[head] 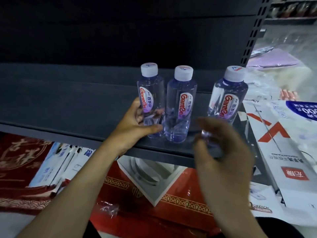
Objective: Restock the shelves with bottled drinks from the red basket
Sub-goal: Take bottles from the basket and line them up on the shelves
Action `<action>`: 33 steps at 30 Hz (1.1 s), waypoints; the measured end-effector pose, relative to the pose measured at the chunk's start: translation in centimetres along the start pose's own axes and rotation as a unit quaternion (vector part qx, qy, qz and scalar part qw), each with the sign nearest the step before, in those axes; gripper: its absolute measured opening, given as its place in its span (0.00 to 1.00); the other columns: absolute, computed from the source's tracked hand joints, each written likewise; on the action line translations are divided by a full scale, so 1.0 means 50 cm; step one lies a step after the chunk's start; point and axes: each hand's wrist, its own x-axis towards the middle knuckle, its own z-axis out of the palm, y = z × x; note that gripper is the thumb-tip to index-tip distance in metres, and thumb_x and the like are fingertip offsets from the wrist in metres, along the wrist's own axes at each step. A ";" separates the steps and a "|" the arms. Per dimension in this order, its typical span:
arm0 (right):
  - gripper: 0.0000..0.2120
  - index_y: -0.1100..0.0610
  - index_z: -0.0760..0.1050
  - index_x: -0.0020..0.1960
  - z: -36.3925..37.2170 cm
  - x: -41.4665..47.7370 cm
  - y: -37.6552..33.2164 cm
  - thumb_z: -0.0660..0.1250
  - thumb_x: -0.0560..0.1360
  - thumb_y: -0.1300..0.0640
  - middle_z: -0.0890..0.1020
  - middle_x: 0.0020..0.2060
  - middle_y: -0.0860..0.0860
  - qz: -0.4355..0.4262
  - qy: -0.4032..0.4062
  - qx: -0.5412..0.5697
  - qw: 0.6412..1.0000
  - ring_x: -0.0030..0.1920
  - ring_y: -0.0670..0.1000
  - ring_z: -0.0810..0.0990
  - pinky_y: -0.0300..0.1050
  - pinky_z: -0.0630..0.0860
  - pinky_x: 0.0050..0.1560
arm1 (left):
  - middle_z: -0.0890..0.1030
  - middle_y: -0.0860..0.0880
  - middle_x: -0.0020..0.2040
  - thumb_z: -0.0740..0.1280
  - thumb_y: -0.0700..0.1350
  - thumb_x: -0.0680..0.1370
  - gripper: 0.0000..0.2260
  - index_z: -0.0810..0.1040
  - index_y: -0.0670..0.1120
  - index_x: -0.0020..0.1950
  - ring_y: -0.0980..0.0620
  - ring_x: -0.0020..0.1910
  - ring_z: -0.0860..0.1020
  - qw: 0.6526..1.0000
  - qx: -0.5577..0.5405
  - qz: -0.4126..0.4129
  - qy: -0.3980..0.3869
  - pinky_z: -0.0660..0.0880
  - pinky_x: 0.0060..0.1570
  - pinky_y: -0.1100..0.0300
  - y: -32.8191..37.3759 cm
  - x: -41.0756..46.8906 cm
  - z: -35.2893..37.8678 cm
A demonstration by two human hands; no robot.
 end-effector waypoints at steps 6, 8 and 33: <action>0.40 0.45 0.59 0.73 -0.068 0.082 0.091 0.76 0.68 0.60 0.73 0.66 0.42 0.072 -0.022 0.063 0.995 0.66 0.43 0.74 0.51 0.71 0.69 | 0.85 0.59 0.50 0.73 0.30 0.70 0.27 0.70 0.52 0.62 0.60 0.55 0.82 1.000 0.013 0.005 0.025 0.78 0.49 0.65 0.008 0.001 0.020; 0.41 0.44 0.59 0.73 -0.071 0.096 0.123 0.77 0.68 0.62 0.77 0.62 0.38 0.115 -0.122 0.028 0.985 0.59 0.37 0.77 0.50 0.74 0.66 | 0.85 0.59 0.49 0.71 0.27 0.70 0.27 0.71 0.52 0.60 0.60 0.54 0.82 0.999 0.016 0.009 0.031 0.77 0.48 0.67 0.009 0.001 0.026; 0.16 0.56 0.72 0.55 -0.030 0.029 0.037 0.65 0.70 0.70 0.74 0.49 0.52 -0.107 0.117 -0.051 0.986 0.47 0.47 0.74 0.29 0.69 0.48 | 0.74 0.55 0.65 0.72 0.48 0.76 0.28 0.62 0.55 0.72 0.64 0.59 0.73 0.966 0.255 0.026 0.042 0.70 0.63 0.61 0.070 -0.047 0.080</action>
